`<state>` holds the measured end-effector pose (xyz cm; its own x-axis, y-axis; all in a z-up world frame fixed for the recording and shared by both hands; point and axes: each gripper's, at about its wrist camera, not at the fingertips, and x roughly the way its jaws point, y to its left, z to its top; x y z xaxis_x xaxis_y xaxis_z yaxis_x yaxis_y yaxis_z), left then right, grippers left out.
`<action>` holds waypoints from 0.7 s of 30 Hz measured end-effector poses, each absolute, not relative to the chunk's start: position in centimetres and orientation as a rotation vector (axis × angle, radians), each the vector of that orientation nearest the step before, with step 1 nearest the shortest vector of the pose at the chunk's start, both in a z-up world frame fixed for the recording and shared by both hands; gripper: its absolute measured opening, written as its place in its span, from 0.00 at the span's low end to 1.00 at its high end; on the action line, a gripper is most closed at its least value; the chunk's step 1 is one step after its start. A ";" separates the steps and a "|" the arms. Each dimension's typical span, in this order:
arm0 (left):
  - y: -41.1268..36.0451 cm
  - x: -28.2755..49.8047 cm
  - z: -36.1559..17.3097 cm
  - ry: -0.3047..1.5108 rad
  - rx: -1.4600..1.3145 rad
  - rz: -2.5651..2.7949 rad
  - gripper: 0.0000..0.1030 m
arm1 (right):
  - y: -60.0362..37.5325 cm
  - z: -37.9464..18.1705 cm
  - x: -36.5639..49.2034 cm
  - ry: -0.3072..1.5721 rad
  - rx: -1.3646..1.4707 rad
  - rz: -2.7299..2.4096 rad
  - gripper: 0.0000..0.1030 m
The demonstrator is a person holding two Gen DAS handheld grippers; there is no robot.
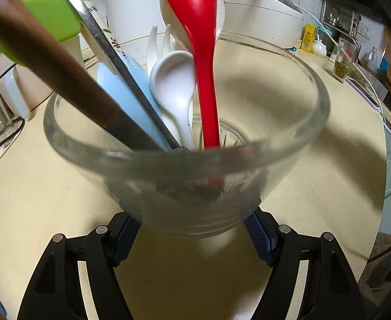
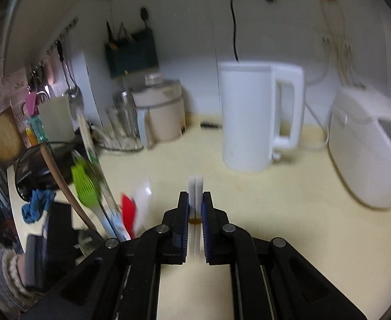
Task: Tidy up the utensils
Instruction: 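Lift the white chopsticks with the right gripper over the tumbler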
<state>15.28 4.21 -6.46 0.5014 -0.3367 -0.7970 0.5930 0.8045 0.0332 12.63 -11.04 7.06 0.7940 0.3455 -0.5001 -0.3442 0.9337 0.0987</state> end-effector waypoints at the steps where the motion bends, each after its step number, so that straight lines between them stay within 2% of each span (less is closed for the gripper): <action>1: 4.2 15.2 -6.4 0.880 0.323 -0.574 0.75 | -10.8 7.5 12.6 0.525 -0.005 0.371 0.09; 21: 4.0 15.3 -6.4 0.883 0.318 -0.576 0.75 | -11.3 11.6 10.6 0.453 -0.006 0.381 0.09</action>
<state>15.26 4.01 -6.37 0.4985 -0.3392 -0.7978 0.5931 0.8047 0.0285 10.61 -11.31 11.59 0.8300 0.3577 -0.4281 -0.3601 0.9296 0.0786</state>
